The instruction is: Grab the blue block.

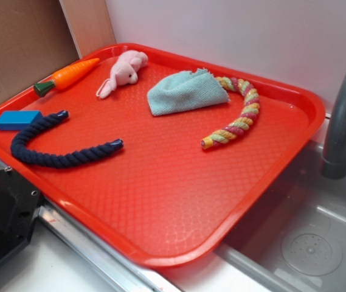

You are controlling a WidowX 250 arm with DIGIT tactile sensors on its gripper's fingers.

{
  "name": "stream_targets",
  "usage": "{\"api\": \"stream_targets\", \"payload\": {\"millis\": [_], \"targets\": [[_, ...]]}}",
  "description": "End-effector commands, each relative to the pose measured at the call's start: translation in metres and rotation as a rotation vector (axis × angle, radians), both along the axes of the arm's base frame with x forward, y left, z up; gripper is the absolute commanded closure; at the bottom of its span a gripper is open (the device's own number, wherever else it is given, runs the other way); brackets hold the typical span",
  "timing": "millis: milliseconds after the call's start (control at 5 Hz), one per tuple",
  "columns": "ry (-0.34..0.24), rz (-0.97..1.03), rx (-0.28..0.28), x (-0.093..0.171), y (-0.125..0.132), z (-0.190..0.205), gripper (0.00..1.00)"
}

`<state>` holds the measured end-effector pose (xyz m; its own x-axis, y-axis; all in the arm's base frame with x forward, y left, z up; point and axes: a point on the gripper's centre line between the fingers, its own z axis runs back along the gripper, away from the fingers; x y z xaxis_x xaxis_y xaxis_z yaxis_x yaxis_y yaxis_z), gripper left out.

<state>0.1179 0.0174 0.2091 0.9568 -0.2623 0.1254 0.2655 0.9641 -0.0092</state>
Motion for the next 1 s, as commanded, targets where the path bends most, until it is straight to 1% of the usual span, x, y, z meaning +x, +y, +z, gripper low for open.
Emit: {"api": "stream_targets", "payload": {"millis": [0,200,400,600,800], "targets": [[-0.029,-0.386,0.042,0.019,0.042,-0.04,0.0],[-0.006,-0.574,0.09,0.027,0.059,-0.059,0.0],[-0.01,-0.716,0.112,0.036,0.068,-0.08,0.0],[-0.02,-0.799,0.136,0.042,0.078,-0.101,0.0],[-0.002,-0.807,0.178,0.046,0.089,-0.121,0.0]]}}
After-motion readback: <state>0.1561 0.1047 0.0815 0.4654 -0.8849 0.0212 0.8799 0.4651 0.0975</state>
